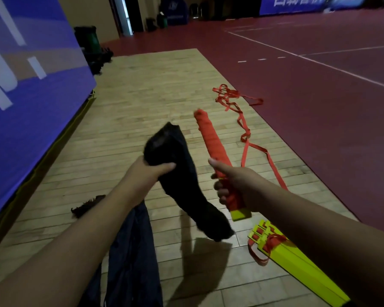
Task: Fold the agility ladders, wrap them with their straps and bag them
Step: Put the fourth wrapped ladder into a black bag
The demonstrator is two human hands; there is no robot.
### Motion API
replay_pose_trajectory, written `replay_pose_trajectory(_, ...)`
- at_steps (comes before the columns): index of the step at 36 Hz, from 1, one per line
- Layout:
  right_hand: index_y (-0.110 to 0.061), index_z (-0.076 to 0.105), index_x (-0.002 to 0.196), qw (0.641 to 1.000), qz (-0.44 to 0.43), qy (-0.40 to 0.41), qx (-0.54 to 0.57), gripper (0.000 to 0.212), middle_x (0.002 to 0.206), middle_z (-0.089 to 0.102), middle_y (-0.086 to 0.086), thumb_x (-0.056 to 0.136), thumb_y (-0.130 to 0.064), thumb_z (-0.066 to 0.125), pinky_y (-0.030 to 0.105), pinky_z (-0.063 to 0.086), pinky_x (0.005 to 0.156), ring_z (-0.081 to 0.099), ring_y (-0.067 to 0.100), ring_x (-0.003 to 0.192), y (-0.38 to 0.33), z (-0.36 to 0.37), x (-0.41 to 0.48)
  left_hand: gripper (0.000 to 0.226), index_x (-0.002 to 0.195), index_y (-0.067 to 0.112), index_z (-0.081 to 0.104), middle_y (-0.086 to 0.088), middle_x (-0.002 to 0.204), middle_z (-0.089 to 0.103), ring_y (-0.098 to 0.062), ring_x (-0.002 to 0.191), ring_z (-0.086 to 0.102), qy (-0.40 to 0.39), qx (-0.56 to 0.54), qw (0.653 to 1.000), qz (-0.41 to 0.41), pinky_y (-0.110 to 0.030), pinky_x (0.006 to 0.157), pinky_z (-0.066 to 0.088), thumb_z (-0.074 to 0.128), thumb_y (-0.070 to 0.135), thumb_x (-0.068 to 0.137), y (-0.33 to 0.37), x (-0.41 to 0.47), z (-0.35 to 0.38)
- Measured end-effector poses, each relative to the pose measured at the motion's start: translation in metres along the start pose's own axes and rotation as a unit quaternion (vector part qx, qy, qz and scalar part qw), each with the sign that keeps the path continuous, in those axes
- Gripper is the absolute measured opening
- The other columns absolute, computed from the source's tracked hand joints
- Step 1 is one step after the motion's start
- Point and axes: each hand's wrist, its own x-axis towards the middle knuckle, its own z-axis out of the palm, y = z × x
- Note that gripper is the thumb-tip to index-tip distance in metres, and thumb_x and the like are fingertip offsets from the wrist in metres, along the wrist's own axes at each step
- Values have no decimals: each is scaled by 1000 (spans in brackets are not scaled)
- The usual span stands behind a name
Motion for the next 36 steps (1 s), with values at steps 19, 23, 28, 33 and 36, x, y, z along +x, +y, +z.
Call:
replay_pose_trajectory(19,-6,55,97,983,-127,-36,-125,12,61,56,4,91,-5,66,29,47,48,50,17,46,-14,-2,-14,20,79,22,78,1,82,69,-19,83,57,-100,123,987,-16,-34,75,42,68,31,93,1,-3,22)
replay_pose_trajectory(23,-5,55,95,980,-126,-16,-152,13,58,57,4,89,-6,67,30,48,50,52,17,44,-13,-5,-13,18,83,10,70,1,70,64,-10,63,56,-73,38,996,-32,-21,58,44,59,12,98,6,-2,19)
replay_pose_trajectory(28,-2,57,101,981,-110,36,-153,18,61,58,7,88,-6,69,30,50,49,55,18,44,-13,-11,-12,17,93,4,60,-9,81,66,-12,61,66,-24,-156,982,-102,-21,58,53,46,-1,101,13,0,9)
replay_pose_trajectory(33,1,58,105,990,-76,67,-94,20,59,58,8,88,-5,67,28,48,47,52,18,43,-12,-15,-9,28,109,-1,61,-16,93,69,-23,85,65,-67,-244,943,-214,-33,84,54,45,-5,86,19,-5,-4)
replay_pose_trajectory(36,-1,56,105,993,-53,72,-71,21,56,57,6,88,-6,68,28,47,46,52,17,43,-10,-17,-5,25,105,0,60,-15,93,62,-25,86,62,-112,-250,934,-231,-40,100,44,47,3,84,20,-6,-12)
